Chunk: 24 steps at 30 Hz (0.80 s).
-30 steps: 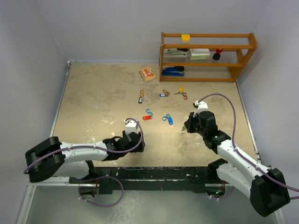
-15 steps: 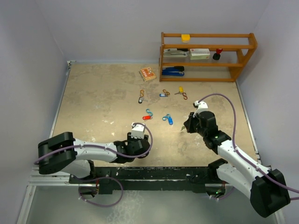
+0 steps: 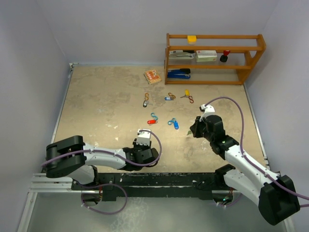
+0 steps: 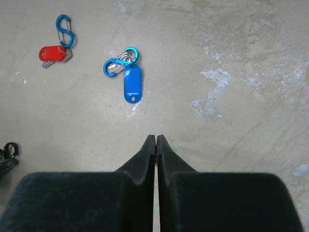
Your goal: Put the keys on the keyring
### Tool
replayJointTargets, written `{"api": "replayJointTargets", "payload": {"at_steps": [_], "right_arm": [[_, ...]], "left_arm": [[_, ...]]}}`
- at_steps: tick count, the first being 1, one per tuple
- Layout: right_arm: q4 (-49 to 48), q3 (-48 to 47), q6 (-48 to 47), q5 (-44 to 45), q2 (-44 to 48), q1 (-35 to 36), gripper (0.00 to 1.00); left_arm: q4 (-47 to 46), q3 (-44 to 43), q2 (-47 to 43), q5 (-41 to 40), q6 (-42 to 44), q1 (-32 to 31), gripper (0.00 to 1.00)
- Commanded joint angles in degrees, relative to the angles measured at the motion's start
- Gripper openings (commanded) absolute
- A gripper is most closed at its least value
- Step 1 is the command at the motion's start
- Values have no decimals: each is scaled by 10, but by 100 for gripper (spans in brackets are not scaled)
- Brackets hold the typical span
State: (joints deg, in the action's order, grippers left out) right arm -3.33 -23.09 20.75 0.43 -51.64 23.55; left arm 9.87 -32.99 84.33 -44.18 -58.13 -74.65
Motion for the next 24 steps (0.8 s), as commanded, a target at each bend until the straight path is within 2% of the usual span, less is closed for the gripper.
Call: {"api": "replayJointTargets", "payload": {"at_steps": [1,6,7,10,19,24], "right_arm": [[-17,-3,-9,-6,3,-2,0],[-17,-3,-9,-7,4,-2,0],[-16,-3,-10,-8,5,-2,0],[-16,-1,-9,-8,6,-2,0],[-23,0,-13,-23,7,-2,0],[-41,-1,-17,-59,-4,-1,0]], "left_arm": [[37,8,15,29,-23,-5,32],[36,7,15,27,-22,-6,30],[35,7,15,27,-21,-7,26],[24,11,19,26,-18,-7,0],[22,-7,-5,-4,7,-8,0],[43,-77,-5,-47,58,-3,0]]}}
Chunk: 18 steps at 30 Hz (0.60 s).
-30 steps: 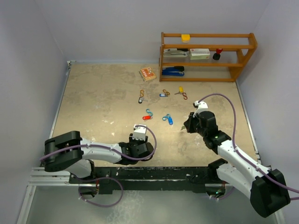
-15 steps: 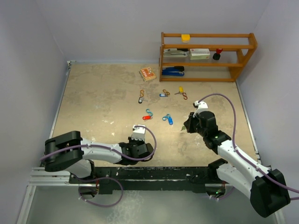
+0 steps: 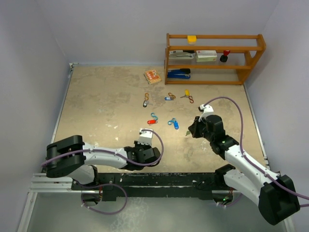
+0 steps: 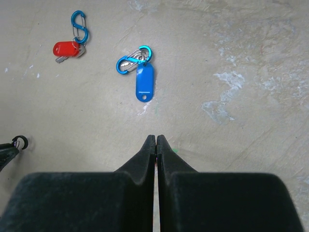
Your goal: Put the keys on the keyring
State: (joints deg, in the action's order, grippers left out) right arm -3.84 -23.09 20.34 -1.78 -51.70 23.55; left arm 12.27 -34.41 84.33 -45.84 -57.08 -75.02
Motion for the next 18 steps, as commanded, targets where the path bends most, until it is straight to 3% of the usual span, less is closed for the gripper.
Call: {"api": "replayJointTargets", "payload": {"at_steps": [1,11,18], "right_arm": [[-37,-2,-14,-42,-6,0,0],[-71,-7,-30,-76,-19,18,0],[-118,-12,-37,-86,-38,53,0]], "left_arm": [[19,-80,0,-34,61,4,0],[-79,-172,40,79,159,81,0],[-90,-221,75,127,193,97,0]]}}
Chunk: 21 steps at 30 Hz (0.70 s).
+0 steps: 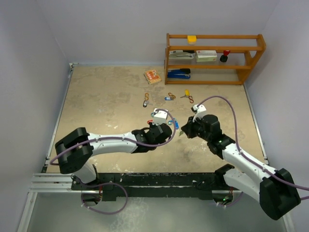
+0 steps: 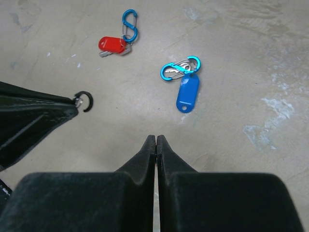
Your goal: Put the keys on the keyring
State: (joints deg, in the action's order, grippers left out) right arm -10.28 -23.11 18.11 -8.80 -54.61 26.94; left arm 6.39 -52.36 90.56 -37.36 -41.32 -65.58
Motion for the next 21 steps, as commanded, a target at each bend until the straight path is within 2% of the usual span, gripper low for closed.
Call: {"api": "replayJointTargets", "payload": {"at_steps": [1,8,21], "right_arm": [[-56,-15,-16,-14,-13,26,0],[-80,-22,-15,-9,-35,50,0],[-87,-22,-24,-18,-23,59,0]], "left_arm": [[-32,-47,18,49,39,4,0],[-40,-77,38,88,44,8,0],[-59,-89,50,128,44,14,0]]}}
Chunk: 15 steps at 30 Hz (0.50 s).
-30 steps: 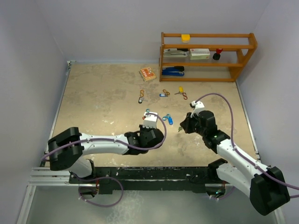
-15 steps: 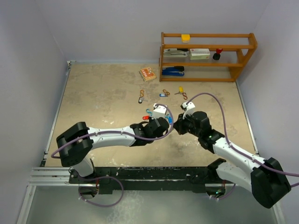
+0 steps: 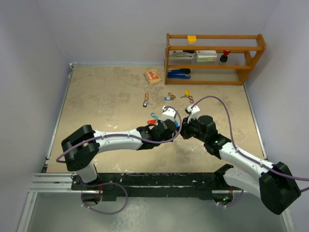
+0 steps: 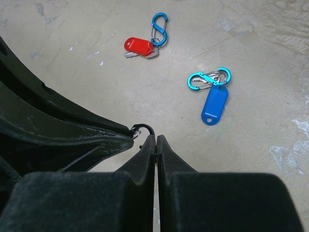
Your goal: Put the keys on the keyring
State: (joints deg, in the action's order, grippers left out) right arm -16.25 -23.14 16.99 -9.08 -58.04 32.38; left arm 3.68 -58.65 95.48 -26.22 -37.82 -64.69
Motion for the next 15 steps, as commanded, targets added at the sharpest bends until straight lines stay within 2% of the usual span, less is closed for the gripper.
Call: {"api": "replayJointTargets", "payload": {"at_steps": [1,15], "right_arm": [[-29,-21,-14,-17,13,5,0],[-23,-19,-29,-18,18,16,0]], "left_arm": [[-32,-27,2,18,9,5,0],[-28,-44,7,28,13,11,0]]}}
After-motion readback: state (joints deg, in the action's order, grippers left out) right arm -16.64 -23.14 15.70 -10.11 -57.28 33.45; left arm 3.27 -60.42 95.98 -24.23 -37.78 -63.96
